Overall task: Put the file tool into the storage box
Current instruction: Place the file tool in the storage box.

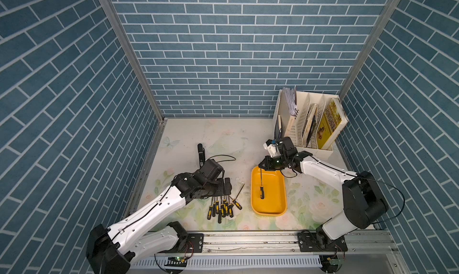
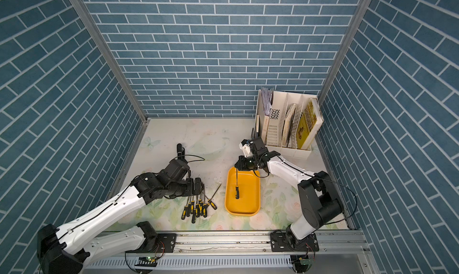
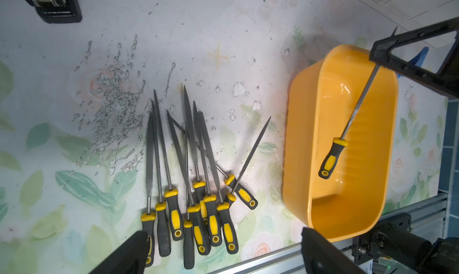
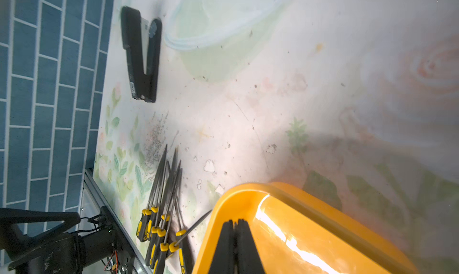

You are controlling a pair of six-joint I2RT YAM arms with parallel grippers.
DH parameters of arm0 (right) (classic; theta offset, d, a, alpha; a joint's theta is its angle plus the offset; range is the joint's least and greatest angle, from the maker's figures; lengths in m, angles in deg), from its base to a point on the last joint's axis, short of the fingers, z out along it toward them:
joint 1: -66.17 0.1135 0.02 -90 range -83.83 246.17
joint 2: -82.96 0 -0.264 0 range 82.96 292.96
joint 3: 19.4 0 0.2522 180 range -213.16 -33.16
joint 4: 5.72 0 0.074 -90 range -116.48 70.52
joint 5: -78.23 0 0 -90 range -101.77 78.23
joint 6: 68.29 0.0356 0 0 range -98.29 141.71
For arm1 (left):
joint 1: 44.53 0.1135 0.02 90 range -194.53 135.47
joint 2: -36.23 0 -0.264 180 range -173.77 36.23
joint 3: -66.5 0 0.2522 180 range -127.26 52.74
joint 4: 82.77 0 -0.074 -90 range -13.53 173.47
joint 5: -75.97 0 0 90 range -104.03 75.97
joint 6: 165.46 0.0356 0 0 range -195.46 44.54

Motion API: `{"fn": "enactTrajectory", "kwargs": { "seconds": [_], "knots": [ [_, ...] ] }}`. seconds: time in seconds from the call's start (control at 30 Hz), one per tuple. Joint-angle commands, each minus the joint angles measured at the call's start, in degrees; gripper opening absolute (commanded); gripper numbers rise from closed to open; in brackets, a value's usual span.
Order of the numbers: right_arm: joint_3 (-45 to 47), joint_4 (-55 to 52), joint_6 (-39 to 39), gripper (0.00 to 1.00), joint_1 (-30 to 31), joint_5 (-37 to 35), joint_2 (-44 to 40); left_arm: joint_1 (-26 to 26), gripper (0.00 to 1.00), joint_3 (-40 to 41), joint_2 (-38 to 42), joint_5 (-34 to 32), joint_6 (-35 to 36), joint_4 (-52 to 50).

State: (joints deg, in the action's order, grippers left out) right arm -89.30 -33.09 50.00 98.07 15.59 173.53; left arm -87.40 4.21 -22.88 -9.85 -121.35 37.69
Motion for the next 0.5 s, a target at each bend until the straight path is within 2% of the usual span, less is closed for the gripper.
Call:
{"fn": "enactTrajectory", "kwargs": {
  "seconds": [0.0, 0.47],
  "knots": [
    [1.9, 4.2, 3.3, 0.0, 0.7, 1.6, 0.7, 0.3, 1.0, 1.4, 1.2, -1.9, -2.0, -0.4],
    [10.2, 12.7, 11.4, 0.0, 2.5, 1.2, 0.4, 0.3, 1.0, 5.6, 2.0, -2.2, -3.7, 0.3]
  ]
}}
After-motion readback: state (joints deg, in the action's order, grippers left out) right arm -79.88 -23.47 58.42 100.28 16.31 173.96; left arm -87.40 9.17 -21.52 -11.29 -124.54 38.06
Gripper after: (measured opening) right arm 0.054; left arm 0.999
